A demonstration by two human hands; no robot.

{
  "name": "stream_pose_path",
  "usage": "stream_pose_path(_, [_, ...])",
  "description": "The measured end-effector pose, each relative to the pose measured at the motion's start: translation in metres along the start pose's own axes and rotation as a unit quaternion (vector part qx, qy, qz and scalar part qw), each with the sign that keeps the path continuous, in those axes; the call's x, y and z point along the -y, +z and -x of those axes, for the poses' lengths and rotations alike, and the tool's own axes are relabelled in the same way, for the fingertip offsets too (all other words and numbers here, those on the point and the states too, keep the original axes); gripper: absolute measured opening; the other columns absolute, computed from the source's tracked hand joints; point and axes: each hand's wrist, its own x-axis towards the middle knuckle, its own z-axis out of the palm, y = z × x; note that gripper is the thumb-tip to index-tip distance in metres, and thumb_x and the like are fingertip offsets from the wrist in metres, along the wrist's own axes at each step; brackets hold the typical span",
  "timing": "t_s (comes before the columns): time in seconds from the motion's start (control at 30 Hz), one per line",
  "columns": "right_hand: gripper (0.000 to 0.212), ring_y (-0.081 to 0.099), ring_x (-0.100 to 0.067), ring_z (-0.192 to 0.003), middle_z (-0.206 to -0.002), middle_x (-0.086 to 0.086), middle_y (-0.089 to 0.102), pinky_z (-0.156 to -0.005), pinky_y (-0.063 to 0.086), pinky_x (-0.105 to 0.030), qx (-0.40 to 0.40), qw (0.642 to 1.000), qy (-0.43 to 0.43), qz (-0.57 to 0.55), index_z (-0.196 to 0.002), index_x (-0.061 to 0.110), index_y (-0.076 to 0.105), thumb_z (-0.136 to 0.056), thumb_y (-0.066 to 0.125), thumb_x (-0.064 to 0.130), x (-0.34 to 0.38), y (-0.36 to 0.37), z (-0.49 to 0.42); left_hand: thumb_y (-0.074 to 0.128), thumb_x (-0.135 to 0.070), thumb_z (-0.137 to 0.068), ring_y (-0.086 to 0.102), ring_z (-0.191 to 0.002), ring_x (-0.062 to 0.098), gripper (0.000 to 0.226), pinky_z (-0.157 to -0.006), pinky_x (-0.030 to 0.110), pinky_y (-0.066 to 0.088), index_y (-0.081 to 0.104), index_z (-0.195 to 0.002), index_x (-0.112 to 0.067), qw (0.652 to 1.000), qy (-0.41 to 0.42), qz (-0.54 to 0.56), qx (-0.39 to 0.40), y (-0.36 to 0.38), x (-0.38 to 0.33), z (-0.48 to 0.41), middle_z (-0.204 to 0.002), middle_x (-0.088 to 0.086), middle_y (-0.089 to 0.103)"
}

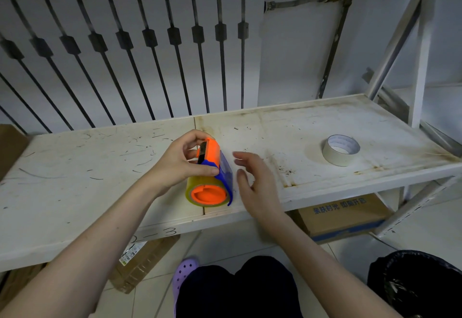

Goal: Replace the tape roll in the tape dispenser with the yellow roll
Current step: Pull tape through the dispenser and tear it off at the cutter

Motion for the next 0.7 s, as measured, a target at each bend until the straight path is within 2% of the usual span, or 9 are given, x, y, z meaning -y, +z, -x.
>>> stream_pose_path(0.07, [0.032, 0.052, -0.001, -0.11, -0.121, 0.009, 0.057, -0.091, 0.048, -0.016, 0.057, 0.998, -0.024, 0.009, -0.127, 0.018, 0.052, -0.097, 0.044, 0.013, 0.002, 0.007, 0.007, 0.085, -0.038, -0.04, 0.058, -0.111, 0.026, 0.063, -0.084, 0.045, 0.056, 0.058, -0.097, -0.036, 1.0, -0.002, -0.007, -0.004, 0.0, 0.001, -0.002, -0.115, -0.004, 0.06])
stream_pose_path(0.2, [0.04, 0.045, -0.006, -0.123, -0.137, 0.004, 0.05, -0.103, 0.045, -0.035, 0.083, 0.99, 0.115, -0.017, -0.137, 0.023, 0.042, -0.098, 0.044, 0.026, -0.02, 0.006, 0.016, 0.085, -0.037, -0.042, 0.062, -0.101, 0.025, 0.061, -0.079, 0.04, 0.056, 0.061, -0.097, -0.03, 0.999, -0.015, 0.013, -0.049, -0.001, 0.0, -0.004, -0.112, 0.001, 0.063])
stream_pose_path(0.3, [0.059, 0.043, -0.003, -0.127, -0.14, 0.01, 0.044, -0.103, 0.043, -0.032, 0.179, 0.973, 0.102, -0.105, -0.139, 0.028, 0.035, -0.086, 0.058, 0.044, -0.027, -0.004, 0.022, 0.084, -0.024, -0.059, 0.065, -0.091, 0.021, 0.046, -0.079, 0.038, 0.055, 0.062, -0.099, -0.019, 0.985, -0.055, 0.115, -0.119, 0.0, -0.005, -0.012, -0.102, 0.003, 0.067])
stream_pose_path(0.33, [0.066, 0.045, -0.002, -0.125, -0.138, 0.012, 0.046, -0.102, 0.044, -0.028, 0.19, 0.972, 0.086, -0.107, -0.138, 0.028, 0.035, -0.082, 0.063, 0.047, -0.026, -0.006, 0.021, 0.081, -0.022, -0.066, 0.066, -0.088, 0.021, 0.038, -0.079, 0.038, 0.054, 0.061, -0.098, -0.018, 0.975, -0.08, 0.156, -0.138, 0.001, -0.007, -0.015, -0.097, 0.003, 0.068])
stream_pose_path(0.4, [0.066, 0.052, -0.005, -0.119, -0.13, 0.012, 0.052, -0.097, 0.048, -0.025, 0.154, 0.979, 0.075, -0.108, -0.135, 0.026, 0.038, -0.079, 0.069, 0.041, -0.026, -0.009, 0.018, 0.078, -0.024, -0.07, 0.067, -0.082, 0.022, 0.027, -0.077, 0.036, 0.054, 0.06, -0.09, -0.019, 0.956, -0.127, 0.211, -0.158, 0.005, -0.009, -0.022, -0.092, 0.004, 0.069])
stream_pose_path(0.47, [0.061, 0.06, -0.012, -0.11, -0.124, 0.008, 0.056, -0.09, 0.054, -0.029, 0.111, 0.982, 0.088, -0.129, -0.134, 0.025, 0.04, -0.081, 0.07, 0.033, -0.026, -0.01, 0.013, 0.08, -0.028, -0.068, 0.067, -0.081, 0.024, 0.028, -0.077, 0.036, 0.055, 0.057, -0.083, -0.021, 0.945, -0.169, 0.221, -0.169, 0.011, -0.009, -0.029, -0.092, 0.005, 0.069])
stream_pose_path(0.53, [0.058, 0.063, -0.013, -0.102, -0.119, 0.008, 0.059, -0.083, 0.057, -0.028, 0.098, 0.984, 0.096, -0.112, -0.134, 0.024, 0.042, -0.083, 0.069, 0.029, -0.028, -0.011, 0.01, 0.082, -0.032, -0.065, 0.068, -0.077, 0.023, 0.037, -0.074, 0.035, 0.057, 0.059, -0.091, -0.02, 0.936, -0.215, 0.215, -0.177, 0.019, -0.009, -0.034, -0.09, 0.005, 0.07])
stream_pose_path(0.6, [0.039, 0.064, -0.012, -0.091, -0.105, 0.007, 0.065, -0.077, 0.055, -0.026, 0.075, 0.99, 0.098, -0.07, -0.124, 0.022, 0.053, -0.086, 0.063, 0.02, -0.033, -0.015, 0.007, 0.082, -0.038, -0.065, 0.067, -0.07, 0.021, 0.051, -0.062, 0.029, 0.057, 0.062, -0.106, -0.015, 0.93, -0.252, 0.21, -0.166, 0.027, -0.01, -0.037, -0.087, 0.006, 0.069])
stream_pose_path(0.7, [0.011, 0.059, -0.011, -0.066, -0.074, 0.003, 0.065, -0.059, 0.047, -0.023, 0.041, 0.989, 0.138, -0.046, -0.091, 0.018, 0.064, -0.088, 0.055, 0.013, -0.04, -0.025, -0.002, 0.077, -0.047, -0.068, 0.068, -0.083, 0.025, 0.063, -0.071, 0.035, 0.057, 0.058, -0.115, -0.01, 0.92, -0.277, 0.245, -0.127, 0.034, -0.009, -0.038, -0.104, 0.012, 0.066])
